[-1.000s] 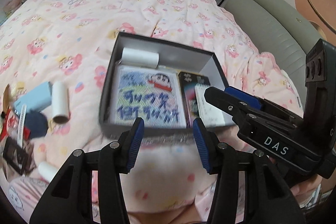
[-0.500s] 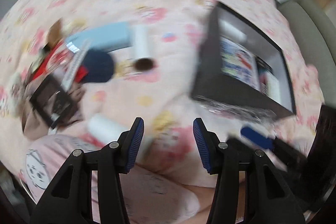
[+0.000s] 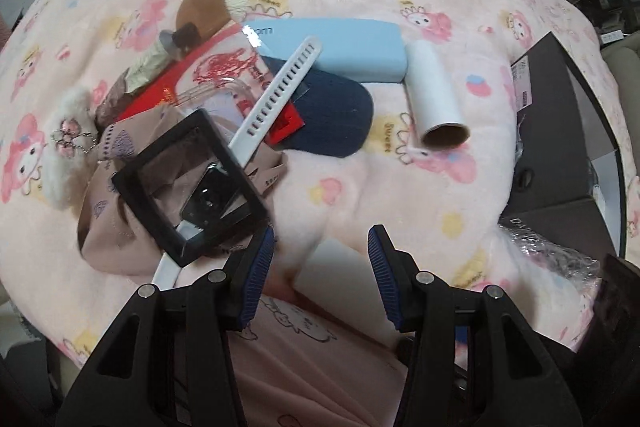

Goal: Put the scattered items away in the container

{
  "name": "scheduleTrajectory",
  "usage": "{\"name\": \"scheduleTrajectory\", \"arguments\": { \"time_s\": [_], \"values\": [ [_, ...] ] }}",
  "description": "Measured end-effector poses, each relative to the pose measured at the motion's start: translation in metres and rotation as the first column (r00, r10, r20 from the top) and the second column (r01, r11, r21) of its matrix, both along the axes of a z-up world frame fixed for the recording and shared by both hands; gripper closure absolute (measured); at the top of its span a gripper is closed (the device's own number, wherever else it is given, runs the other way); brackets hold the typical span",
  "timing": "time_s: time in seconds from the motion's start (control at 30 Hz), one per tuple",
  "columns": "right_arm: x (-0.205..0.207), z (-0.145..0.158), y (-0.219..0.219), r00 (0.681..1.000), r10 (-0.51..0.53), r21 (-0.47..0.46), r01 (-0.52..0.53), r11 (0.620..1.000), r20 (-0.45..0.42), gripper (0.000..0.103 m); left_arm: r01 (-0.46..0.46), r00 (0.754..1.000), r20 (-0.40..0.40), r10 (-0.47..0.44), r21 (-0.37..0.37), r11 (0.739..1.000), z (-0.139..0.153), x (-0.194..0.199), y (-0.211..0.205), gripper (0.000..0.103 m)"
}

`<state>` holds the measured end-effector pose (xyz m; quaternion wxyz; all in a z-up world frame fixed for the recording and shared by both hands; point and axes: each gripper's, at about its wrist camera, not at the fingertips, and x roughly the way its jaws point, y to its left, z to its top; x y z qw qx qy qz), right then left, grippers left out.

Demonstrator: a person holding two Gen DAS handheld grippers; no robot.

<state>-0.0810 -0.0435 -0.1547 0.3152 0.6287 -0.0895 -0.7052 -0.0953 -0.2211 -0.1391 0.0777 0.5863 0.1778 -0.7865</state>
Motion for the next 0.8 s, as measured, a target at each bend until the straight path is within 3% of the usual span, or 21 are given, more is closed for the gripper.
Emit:
{"name": "scheduleTrajectory", "arguments": {
  "time_s": [0.07, 0.13, 0.17, 0.27, 0.33, 0.53, 0.8],
  "values": [
    [-0.002, -0.003, 0.002, 1.0, -0.019, -0.037, 0.019, 0.999, 0.005, 0.062, 0.021, 1.0, -0.014, -0.021, 0.027, 0.999, -0.002, -0.002, 0.002, 0.044],
    [-0.004, 0.0, 0.005, 1.0, -0.031, -0.086, 0.03, 0.996, -0.002, 0.086, 0.046, 0.999, -0.015, -0.045, 0.047, 0.998, -0.005, -0.005, 0.005, 0.044],
    [-0.006, 0.003, 0.007, 0.999, -0.033, -0.128, 0.034, 0.991, 0.008, 0.091, 0.059, 0.998, -0.017, -0.058, 0.061, 0.996, -0.005, -0.007, 0.007, 0.044],
    [-0.005, 0.016, 0.011, 0.997, -0.053, -0.13, 0.046, 0.99, -0.05, 0.091, 0.116, 0.993, -0.042, -0.112, 0.107, 0.987, -0.003, -0.008, 0.015, 0.044],
    [-0.003, 0.023, 0.015, 0.995, -0.058, -0.119, 0.048, 0.992, -0.082, 0.091, 0.062, 0.997, -0.055, -0.056, 0.122, 0.991, -0.003, -0.007, 0.021, 0.044],
    [0.007, 0.035, 0.032, 0.989, -0.075, -0.113, 0.061, 0.992, -0.131, 0.094, 0.084, 0.996, -0.058, -0.075, 0.183, 0.98, -0.006, -0.013, 0.025, 0.044],
    [0.008, 0.036, 0.092, 0.985, -0.148, -0.145, 0.134, 0.98, -0.091, 0.093, 0.213, 0.977, -0.071, -0.201, 0.301, 0.93, -0.013, -0.018, 0.059, 0.044]
  ]
}}
